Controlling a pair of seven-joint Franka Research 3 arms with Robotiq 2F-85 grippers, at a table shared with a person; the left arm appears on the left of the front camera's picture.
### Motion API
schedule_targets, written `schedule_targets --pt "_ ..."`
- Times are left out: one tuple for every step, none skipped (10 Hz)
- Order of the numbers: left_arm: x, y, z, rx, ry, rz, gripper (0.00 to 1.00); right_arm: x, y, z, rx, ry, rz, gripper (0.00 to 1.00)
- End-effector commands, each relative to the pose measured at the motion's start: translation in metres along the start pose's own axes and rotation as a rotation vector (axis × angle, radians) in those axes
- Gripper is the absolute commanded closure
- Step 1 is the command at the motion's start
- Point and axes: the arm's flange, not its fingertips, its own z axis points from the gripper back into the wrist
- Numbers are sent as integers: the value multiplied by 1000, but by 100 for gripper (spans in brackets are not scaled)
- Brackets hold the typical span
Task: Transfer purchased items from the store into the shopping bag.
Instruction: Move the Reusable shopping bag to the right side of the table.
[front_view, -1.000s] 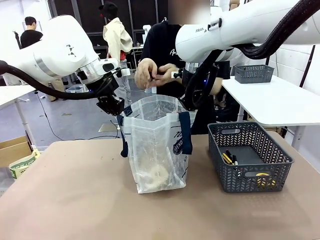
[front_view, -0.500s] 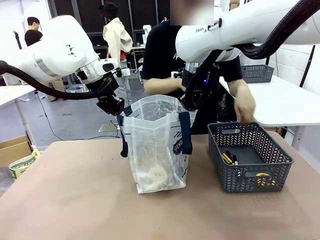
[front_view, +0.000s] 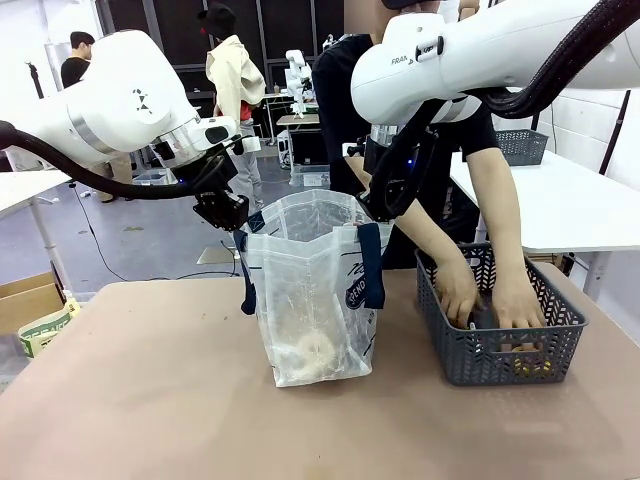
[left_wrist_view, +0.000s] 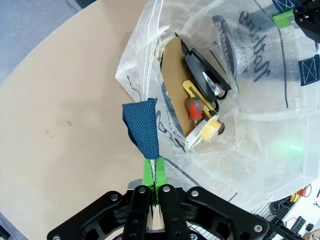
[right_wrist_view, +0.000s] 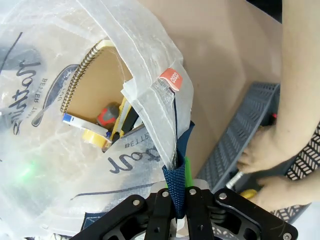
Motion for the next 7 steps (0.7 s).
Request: schedule_targets --pt "-1 -1 -1 1 3 12 100 0 -1 -1 1 4 -2 100" --pt "-1 -1 -1 1 3 12 100 0 -1 -1 1 4 -2 100" --pt "-1 -1 -1 1 3 12 100 0 -1 -1 1 4 -2 100" --pt "-1 -1 -1 1 3 12 100 0 -1 -1 1 4 -2 100" --pt "-1 -1 -1 1 3 12 100 0 -1 -1 1 4 -2 100" --pt "-1 -1 -1 1 3 12 100 0 -1 -1 1 4 -2 100" --pt "-1 -1 -1 1 3 12 100 0 -1 -1 1 4 -2 100"
